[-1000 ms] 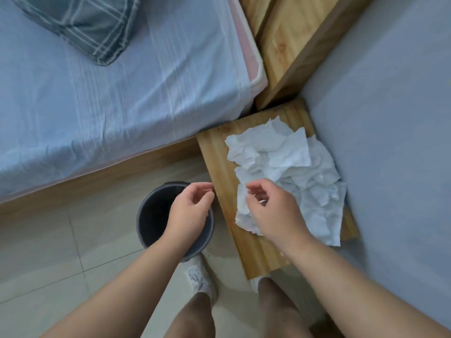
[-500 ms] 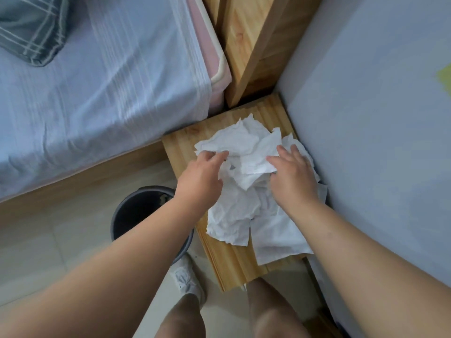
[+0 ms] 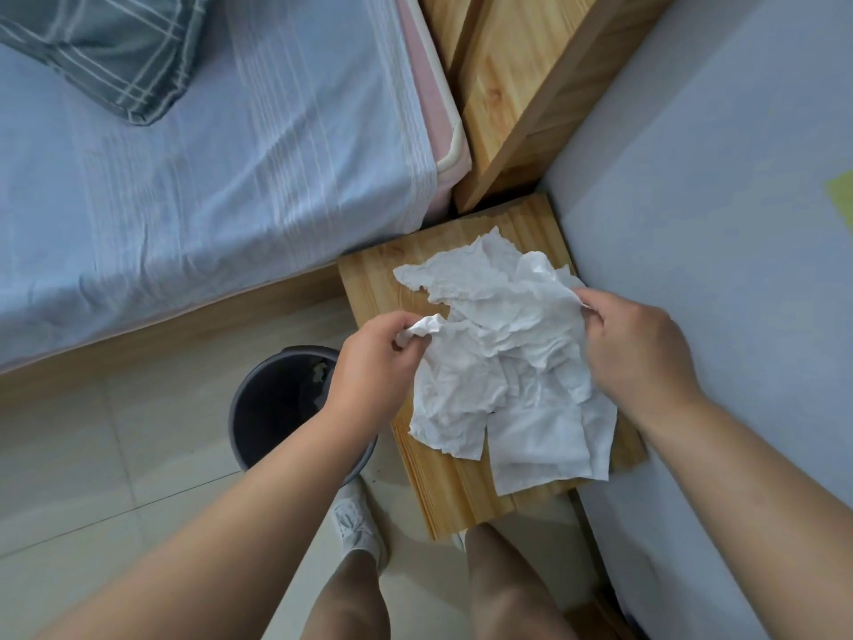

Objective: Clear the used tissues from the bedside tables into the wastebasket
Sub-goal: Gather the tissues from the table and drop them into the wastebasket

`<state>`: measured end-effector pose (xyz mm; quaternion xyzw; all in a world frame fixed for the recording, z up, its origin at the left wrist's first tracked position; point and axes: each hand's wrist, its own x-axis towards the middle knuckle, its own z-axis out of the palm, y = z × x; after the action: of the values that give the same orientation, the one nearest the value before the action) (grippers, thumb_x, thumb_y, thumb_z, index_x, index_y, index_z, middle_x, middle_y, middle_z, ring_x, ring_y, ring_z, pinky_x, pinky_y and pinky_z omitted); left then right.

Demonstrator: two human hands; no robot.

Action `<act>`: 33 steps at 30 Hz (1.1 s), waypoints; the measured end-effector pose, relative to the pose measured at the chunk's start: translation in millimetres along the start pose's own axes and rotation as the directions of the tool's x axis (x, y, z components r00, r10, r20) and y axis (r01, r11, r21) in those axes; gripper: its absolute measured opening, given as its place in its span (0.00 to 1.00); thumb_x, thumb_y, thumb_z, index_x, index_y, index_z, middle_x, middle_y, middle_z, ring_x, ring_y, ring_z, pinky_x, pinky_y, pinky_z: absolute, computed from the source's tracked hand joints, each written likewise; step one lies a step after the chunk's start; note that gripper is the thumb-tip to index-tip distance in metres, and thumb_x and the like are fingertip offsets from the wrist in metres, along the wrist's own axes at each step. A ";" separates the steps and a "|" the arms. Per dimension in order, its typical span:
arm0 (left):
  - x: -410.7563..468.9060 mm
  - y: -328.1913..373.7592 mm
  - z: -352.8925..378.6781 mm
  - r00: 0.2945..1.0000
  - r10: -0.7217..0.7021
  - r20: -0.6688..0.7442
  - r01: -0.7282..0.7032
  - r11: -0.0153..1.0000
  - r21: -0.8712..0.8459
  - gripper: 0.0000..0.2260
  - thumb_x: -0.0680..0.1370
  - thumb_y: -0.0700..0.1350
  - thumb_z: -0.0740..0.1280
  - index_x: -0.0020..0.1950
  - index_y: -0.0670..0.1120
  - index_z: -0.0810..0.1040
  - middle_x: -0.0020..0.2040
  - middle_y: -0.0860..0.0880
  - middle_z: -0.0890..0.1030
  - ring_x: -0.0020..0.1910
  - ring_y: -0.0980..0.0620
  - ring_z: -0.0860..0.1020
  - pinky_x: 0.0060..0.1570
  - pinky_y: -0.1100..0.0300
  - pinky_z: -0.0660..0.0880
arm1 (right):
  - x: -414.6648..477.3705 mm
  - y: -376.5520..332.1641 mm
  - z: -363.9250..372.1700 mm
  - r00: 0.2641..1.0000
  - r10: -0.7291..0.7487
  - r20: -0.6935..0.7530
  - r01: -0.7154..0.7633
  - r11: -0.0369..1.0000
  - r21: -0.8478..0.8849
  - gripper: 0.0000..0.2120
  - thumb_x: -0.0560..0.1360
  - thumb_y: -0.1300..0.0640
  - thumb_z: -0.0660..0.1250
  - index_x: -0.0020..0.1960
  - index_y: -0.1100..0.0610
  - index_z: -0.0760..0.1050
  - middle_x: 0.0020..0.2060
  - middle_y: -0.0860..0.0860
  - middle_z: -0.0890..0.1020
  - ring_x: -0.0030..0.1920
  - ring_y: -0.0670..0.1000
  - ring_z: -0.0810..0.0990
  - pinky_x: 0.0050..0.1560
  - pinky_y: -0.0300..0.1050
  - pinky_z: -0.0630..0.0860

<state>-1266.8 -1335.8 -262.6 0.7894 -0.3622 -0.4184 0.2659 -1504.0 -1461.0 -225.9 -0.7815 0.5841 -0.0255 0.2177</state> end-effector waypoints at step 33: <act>-95.0 -306.7 -61.4 0.742 -0.670 0.028 0.569 0.606 -0.556 0.09 0.86 0.46 0.58 0.59 0.54 0.78 0.56 0.48 0.84 0.50 0.47 0.84 0.42 0.53 0.84 | -122.5 -178.9 318.1 0.759 0.108 0.643 -0.225 0.969 0.103 0.16 0.82 0.55 0.61 0.67 0.56 0.77 0.60 0.54 0.83 0.56 0.56 0.83 0.48 0.46 0.79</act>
<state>-1144.1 -1070.3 -408.6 0.7945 0.0911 -0.4930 0.3428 -1287.8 -1209.2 -420.9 -0.6671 0.5397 0.2071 0.4698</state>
